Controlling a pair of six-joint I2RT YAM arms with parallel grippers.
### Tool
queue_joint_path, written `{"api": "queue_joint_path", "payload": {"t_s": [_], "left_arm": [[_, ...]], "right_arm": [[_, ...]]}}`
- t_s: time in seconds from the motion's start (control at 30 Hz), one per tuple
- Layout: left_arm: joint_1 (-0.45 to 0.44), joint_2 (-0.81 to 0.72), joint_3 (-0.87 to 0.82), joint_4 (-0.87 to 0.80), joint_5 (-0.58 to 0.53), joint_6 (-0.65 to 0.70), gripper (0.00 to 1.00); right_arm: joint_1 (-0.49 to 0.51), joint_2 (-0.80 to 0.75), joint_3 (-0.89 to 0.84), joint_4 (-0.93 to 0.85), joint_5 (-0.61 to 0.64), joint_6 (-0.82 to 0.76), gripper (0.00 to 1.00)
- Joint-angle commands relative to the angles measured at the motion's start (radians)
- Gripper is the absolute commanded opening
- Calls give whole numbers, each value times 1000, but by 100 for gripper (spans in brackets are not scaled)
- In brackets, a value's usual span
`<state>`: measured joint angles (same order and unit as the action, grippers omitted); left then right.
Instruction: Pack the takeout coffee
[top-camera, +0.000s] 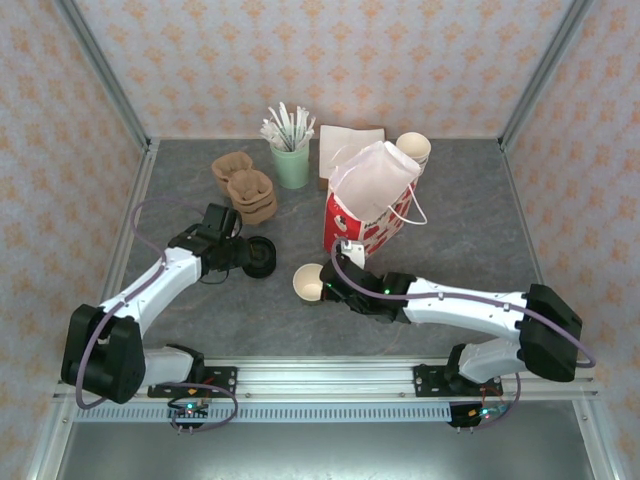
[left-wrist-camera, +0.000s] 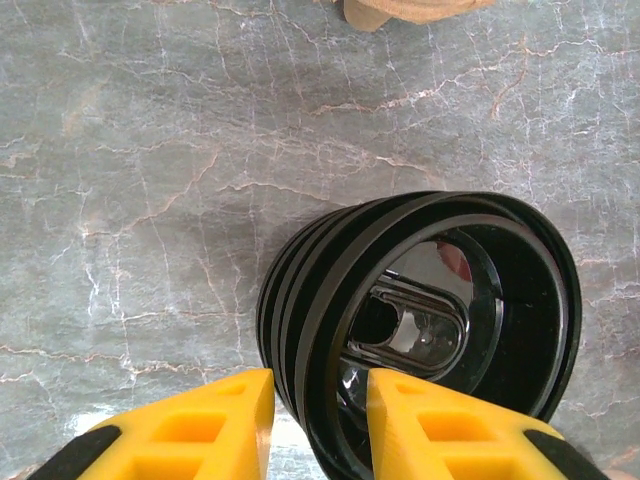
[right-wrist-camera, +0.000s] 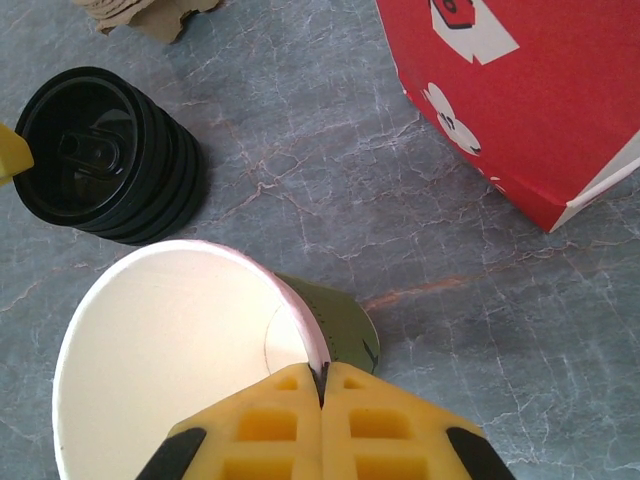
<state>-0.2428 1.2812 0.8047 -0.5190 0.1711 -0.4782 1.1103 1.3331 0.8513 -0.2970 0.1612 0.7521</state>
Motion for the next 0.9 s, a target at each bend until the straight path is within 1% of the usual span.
{"api": "queue_joint_path", "payload": {"t_s": [0.0,0.27,0.47,0.67,0.73,0.87], "left_arm": [[-7,15,30,-5,-35,8,29],[-8,25,33,-15,-49,18,24],[-7,27,33,-13,-46,20,22],[-8,29,31,-12,-44,17,18],[-7,25,35,-16,-45,17,16],[-7,14,44,-28,-45,20,14]], "right_arm": [[5,6,22,18,25,7,4],[5,24,22,24,25,18,5],[4,48,29,24,23,17,11],[5,50,41,1,39,29,21],[5,45,51,-10,39,28,27],[5,14,76,-40,41,14,34]]}}
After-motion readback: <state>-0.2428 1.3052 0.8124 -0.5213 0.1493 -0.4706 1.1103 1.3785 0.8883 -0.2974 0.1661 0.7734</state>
